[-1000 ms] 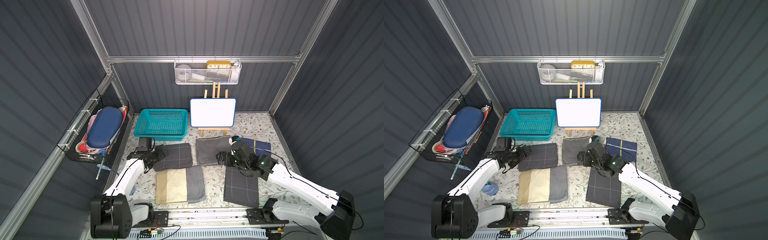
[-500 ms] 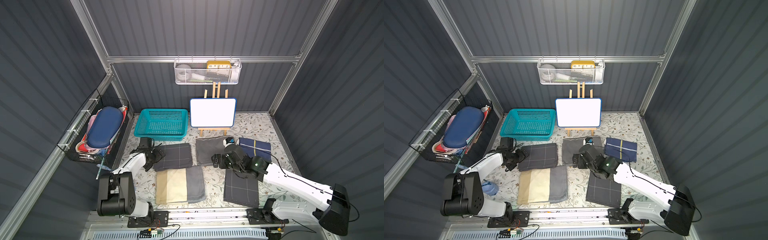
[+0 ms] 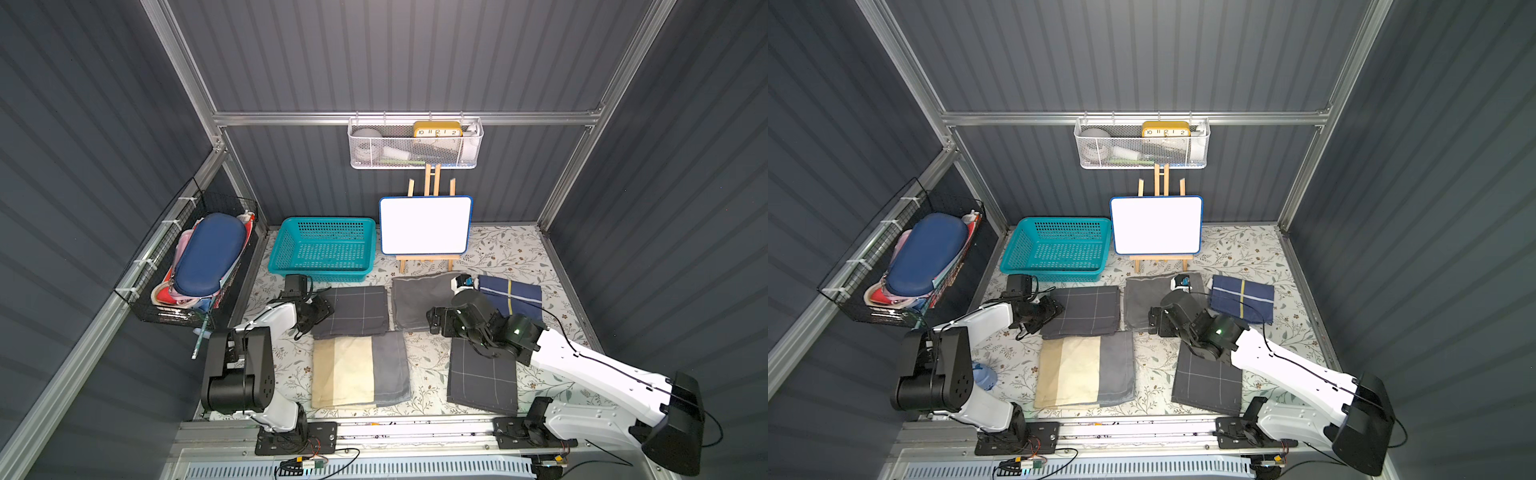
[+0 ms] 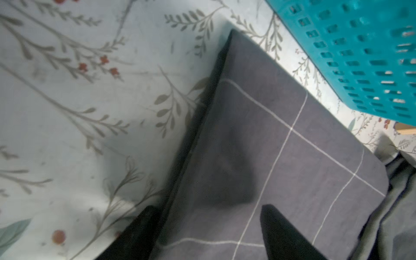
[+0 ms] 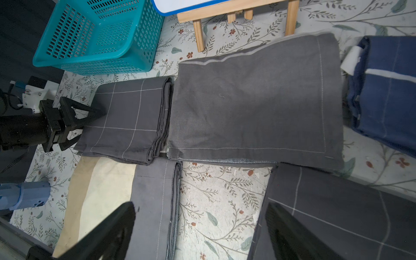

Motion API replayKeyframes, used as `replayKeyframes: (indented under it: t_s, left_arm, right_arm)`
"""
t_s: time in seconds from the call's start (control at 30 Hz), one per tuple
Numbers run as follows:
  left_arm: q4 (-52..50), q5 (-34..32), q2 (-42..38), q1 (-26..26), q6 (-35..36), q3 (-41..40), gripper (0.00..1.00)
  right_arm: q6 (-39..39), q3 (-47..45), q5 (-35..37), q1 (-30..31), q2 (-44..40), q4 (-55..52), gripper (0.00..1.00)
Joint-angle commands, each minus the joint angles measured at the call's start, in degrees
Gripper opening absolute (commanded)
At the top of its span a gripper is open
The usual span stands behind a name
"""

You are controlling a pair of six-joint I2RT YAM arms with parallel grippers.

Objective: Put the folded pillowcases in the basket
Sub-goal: Pick up the pillowcase from the center of the board.

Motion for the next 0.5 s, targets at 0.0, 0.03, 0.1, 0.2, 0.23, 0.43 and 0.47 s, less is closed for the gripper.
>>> replayKeyframes:
  t_s: [0.0,0.03,0.1,0.2,0.23,0.43,0.47]
  left_arm:
    - [0.01,3.19,3.91,-1.14,0.56,-1.38,0.49]
    - [0.03,2.99,3.87,-1.15,0.44,-1.44,0.46]
    - [-0.01,2.37,3.24,-1.35,0.33,-1.43,0.39]
    - [-0.53,1.66,1.76,-1.92,0.60,-0.77,0.19]
    - [-0.73,1.58,1.19,-2.25,0.95,-0.36,0.12]
    - [-7.31,-3.14,-6.45,-9.23,2.26,5.66,0.00]
    - [-8.51,-4.02,-7.89,-10.44,2.52,7.12,0.00]
  right_arm:
    - [1.12,-1.18,2.04,0.31,-0.64,-0.53,0.96]
    - [1.12,-1.22,2.10,0.32,-0.77,-0.61,0.96]
    - [1.20,-1.40,2.59,0.31,-1.16,-0.88,0.96]
    - [1.29,-1.61,3.16,0.31,-1.69,-0.81,0.96]
    - [1.22,-1.82,3.38,0.32,-1.78,-0.66,0.96]
    - [0.81,-1.94,4.78,0.23,-2.15,-0.35,0.96]
    - [0.77,-1.85,4.84,0.30,-2.15,-0.45,0.96]
